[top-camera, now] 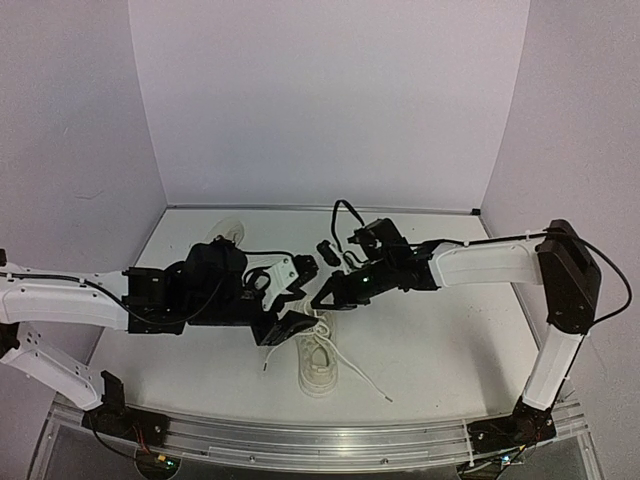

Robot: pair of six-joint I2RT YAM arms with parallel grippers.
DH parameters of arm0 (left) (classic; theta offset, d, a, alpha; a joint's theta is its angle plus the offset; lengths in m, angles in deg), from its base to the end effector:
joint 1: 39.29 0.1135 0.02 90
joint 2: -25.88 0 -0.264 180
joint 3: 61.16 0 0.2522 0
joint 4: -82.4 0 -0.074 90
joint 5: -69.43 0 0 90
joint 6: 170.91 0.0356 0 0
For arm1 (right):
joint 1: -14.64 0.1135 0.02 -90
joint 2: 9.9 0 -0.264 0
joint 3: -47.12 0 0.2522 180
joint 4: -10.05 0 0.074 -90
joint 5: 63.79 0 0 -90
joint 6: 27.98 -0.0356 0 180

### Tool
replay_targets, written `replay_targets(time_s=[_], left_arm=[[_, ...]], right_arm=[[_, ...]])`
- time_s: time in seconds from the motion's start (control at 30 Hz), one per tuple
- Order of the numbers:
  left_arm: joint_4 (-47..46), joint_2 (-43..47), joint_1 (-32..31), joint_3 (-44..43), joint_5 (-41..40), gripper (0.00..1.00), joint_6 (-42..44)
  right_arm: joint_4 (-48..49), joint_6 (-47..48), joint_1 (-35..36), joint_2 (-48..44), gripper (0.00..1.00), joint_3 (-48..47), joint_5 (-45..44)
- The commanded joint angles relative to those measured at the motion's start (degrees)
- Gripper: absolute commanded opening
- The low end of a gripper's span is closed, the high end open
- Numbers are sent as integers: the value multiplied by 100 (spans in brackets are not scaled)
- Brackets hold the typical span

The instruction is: Tie the shoes

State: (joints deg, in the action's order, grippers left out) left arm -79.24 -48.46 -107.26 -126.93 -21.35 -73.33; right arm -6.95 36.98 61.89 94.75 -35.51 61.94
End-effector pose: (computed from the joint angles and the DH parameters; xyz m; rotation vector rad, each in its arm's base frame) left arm 0.1114 -0.2741 0.2805 1.2811 1.6674 -0.6366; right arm 0.2566 0.3082 0.2096 -0.8394 2.3264 1.3237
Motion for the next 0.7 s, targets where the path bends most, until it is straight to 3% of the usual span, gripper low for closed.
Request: replay_targets(time_s=[0.0,0.4,0.53,0.67], left_arm=[[-348,450,195,565,-964,57,-838],[-428,325,632,1059,-882,56,-1594],[-661,235,748,1106,-697,56,-1649],[-766,204,816,1156,-493,58,-1662]], right_arm=[[261,-71,216,222,5,-347,130],[189,-119,585,523,9,-534,132],[93,-31,585,392,19,-519,128],[-54,81,562,80,38,-548,-38]])
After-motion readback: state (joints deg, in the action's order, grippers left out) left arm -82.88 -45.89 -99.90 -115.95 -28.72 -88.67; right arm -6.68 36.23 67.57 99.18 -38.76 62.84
